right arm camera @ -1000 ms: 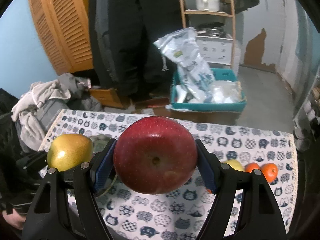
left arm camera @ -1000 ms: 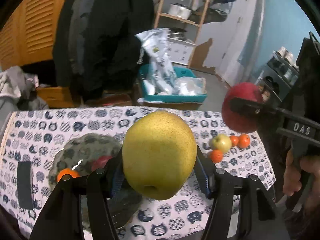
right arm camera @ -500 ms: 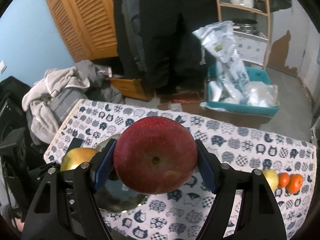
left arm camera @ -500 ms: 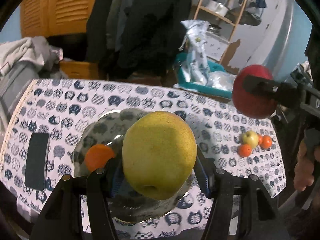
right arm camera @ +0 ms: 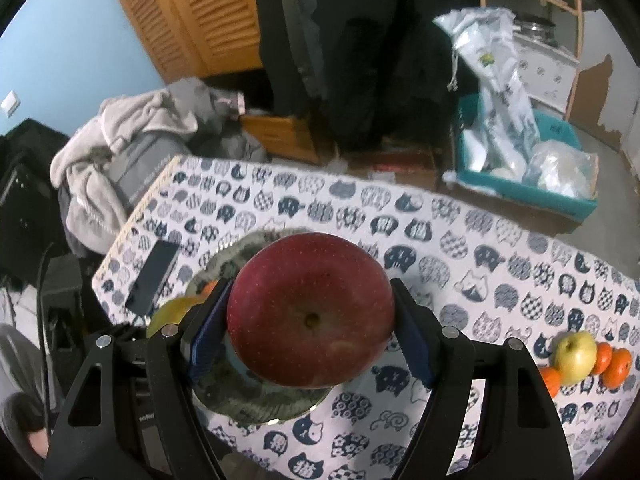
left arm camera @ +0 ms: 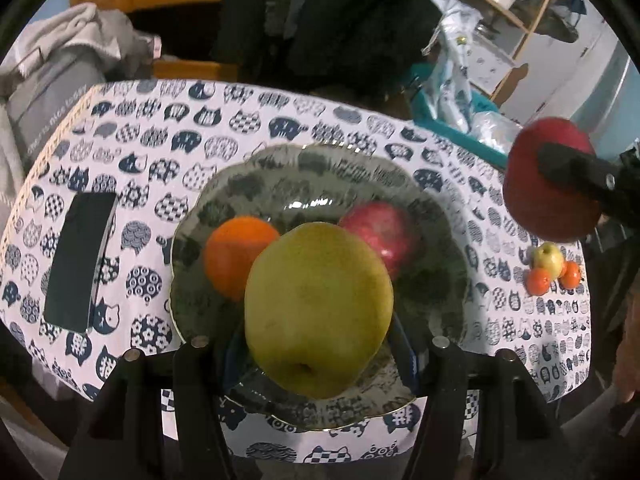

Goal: Organize fruits
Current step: 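Carry the pear with the left tool while the right tool carries the apple to the glass bowl, then open the left tool to drop the pear in the bowl while the right tool releases the apple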

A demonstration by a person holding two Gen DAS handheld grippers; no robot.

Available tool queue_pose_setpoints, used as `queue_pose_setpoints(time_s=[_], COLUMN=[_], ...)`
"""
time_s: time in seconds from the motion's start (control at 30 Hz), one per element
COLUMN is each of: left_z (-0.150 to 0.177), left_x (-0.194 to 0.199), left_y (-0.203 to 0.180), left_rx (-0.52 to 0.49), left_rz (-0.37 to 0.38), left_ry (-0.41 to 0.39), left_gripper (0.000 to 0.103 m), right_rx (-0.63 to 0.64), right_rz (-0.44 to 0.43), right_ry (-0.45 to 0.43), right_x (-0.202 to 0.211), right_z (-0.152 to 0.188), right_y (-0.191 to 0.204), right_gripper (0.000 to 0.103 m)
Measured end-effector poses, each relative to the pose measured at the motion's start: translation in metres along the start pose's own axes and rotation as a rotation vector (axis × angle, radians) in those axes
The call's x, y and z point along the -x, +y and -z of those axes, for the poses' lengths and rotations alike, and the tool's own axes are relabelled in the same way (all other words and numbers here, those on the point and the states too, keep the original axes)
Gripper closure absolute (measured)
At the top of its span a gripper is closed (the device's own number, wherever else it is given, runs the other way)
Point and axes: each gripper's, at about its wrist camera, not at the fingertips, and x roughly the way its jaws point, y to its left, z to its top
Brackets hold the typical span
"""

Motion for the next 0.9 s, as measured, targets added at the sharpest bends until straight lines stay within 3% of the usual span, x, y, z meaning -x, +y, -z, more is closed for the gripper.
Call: queue_pose_setpoints(time_s=[0.5,0.67,0.9], left_z=[0.015,0.013,0.013], left_x=[-0.034,-0.025,-0.027], left_y=[0.026,0.019,0.018], left_rx=[0.102,0.052,0.036], left_rz=[-0.012,-0.04,-0.07], left_ry=[0.134,0.094,0.108], left_gripper=[0.04,0.04,0.036], right_rx=[0.035,0.032,0.015], right_rz=[-0.036,-0.043,-0.062], right_ry=[0.138,0.178,0.231], right_x=[-0.046,-0.06,-0.079], right_z=[0.031,0.04,0.052], right_y=[0.012,0.014,0.012], right_gripper=[0.027,0.027,0.027])
